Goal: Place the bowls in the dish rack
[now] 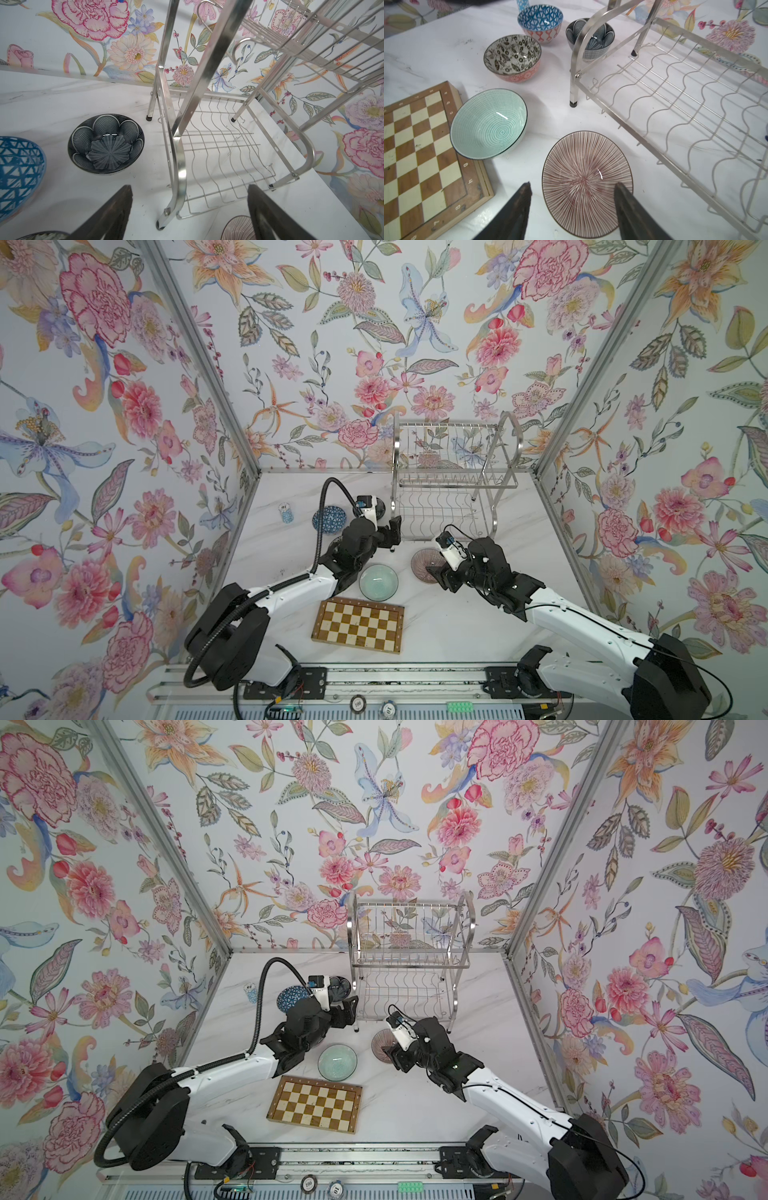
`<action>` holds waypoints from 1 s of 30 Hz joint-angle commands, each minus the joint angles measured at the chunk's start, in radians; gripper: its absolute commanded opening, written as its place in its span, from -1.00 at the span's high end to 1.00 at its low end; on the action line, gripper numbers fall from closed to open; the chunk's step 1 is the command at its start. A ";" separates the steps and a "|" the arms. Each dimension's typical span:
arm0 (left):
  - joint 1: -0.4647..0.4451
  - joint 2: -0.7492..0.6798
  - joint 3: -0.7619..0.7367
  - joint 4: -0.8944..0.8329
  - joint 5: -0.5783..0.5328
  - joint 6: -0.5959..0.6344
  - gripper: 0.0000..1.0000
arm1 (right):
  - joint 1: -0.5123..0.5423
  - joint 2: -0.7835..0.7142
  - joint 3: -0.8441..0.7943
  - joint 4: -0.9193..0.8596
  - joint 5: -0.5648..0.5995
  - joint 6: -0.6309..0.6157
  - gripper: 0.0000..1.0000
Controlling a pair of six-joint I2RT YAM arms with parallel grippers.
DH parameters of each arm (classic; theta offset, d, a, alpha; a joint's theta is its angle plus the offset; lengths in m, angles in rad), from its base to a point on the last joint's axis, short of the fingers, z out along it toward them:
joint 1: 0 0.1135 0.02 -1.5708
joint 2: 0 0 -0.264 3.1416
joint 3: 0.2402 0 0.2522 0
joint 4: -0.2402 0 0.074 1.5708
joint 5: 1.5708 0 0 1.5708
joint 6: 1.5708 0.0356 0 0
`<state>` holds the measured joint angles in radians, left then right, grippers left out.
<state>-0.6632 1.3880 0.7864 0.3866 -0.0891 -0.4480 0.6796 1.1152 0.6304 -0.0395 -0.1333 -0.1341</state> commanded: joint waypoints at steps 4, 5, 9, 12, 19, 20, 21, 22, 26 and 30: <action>0.171 -0.188 0.060 -0.345 0.299 0.026 -0.98 | 0.046 0.086 0.133 -0.233 0.006 -0.143 -0.29; 0.199 -0.207 0.072 -0.383 0.336 0.032 -0.98 | 0.053 0.097 0.147 -0.260 0.012 -0.156 -0.28; 0.280 -0.260 0.094 -0.446 0.483 0.110 -0.98 | 0.073 0.125 0.198 -0.338 0.030 -0.197 -0.28; 0.293 -0.260 0.103 -0.476 0.562 0.204 -0.98 | 0.086 0.135 0.233 -0.383 0.029 -0.208 -0.27; 0.293 -0.282 0.053 -0.432 0.705 0.248 -0.98 | 0.107 0.203 0.293 -0.501 0.061 -0.259 -0.25; 0.293 -0.290 0.056 -0.432 0.711 0.251 -0.98 | 0.109 0.208 0.294 -0.503 0.064 -0.266 -0.25; 0.292 -0.298 0.067 -0.436 0.713 0.260 -0.98 | 0.107 0.213 0.294 -0.502 0.068 -0.277 -0.24; 0.286 -0.304 0.086 -0.453 0.688 0.270 -0.98 | 0.107 0.218 0.292 -0.499 0.071 -0.285 -0.24; 0.243 -0.285 0.193 -0.557 0.488 0.369 -0.98 | 0.106 0.244 0.294 -0.504 0.081 -0.306 -0.22; 0.244 -0.272 0.136 -0.491 0.523 0.436 -0.98 | 0.110 0.276 0.296 -0.519 0.107 -0.337 -0.19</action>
<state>-0.4129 1.1107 0.9417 -0.1040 0.4561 -0.1005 0.7841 1.3651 0.9035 -0.5186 -0.0563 -0.4316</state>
